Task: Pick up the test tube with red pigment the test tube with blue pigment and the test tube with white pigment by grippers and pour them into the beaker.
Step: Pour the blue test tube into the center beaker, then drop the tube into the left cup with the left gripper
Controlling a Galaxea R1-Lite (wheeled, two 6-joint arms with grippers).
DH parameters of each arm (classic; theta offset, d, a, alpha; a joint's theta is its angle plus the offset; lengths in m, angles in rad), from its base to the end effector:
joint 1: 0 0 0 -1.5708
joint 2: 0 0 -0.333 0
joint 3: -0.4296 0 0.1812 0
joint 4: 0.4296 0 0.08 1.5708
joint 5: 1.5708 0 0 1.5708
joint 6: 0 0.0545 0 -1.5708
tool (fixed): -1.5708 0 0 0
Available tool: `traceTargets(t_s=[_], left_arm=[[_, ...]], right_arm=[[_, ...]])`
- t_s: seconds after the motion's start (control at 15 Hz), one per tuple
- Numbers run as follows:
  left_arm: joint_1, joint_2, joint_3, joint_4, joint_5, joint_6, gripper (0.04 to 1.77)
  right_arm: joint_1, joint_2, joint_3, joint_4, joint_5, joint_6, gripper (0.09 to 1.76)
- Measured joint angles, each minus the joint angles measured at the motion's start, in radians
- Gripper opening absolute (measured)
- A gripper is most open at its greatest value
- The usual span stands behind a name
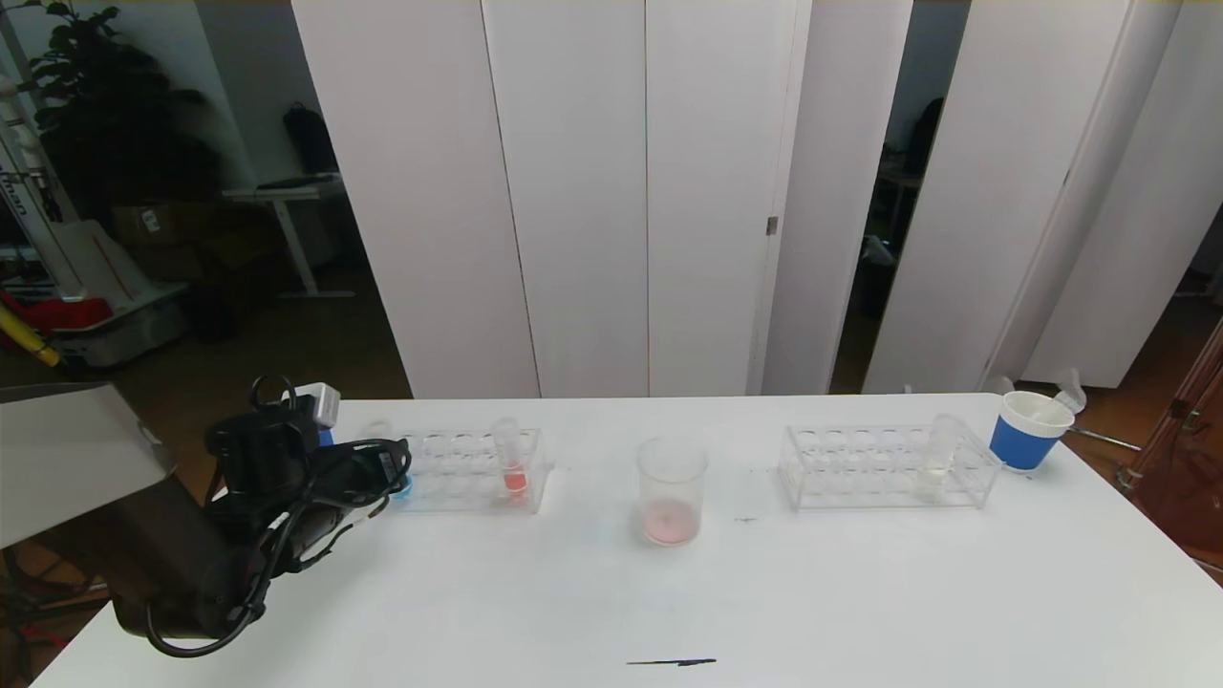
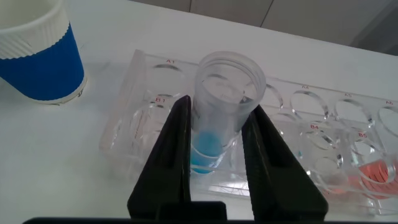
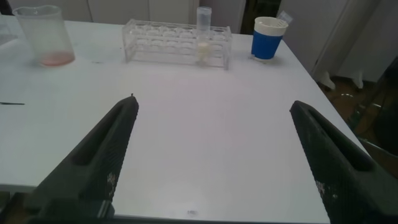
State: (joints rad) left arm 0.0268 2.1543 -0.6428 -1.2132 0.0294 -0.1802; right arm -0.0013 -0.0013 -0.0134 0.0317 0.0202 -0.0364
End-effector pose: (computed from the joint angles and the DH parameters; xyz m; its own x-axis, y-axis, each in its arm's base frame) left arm 0.3969 0.0122 0.0784 0.9543 0.0550 -0.2938 -0.1066 0.9809 -0.1628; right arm -0.0349 0.0011 0.0752 0.9997 0.0189 -0.0170 -0.0195 0.9992 -0.0360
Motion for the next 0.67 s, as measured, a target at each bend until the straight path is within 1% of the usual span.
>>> traceTargets(t_s=[0.4, 0.67], left_arm=[[-0.006, 0.007, -0.014, 0.000, -0.001, 0.001, 0.58], [-0.006, 0.024, -0.018, -0.033, -0.003, 0.001, 0.58]], right_arm=[[0.000, 0.000, 0.000, 0.000, 0.000, 0.000, 1.75], [0.000, 0.000, 0.000, 0.000, 0.000, 0.000, 1.75]])
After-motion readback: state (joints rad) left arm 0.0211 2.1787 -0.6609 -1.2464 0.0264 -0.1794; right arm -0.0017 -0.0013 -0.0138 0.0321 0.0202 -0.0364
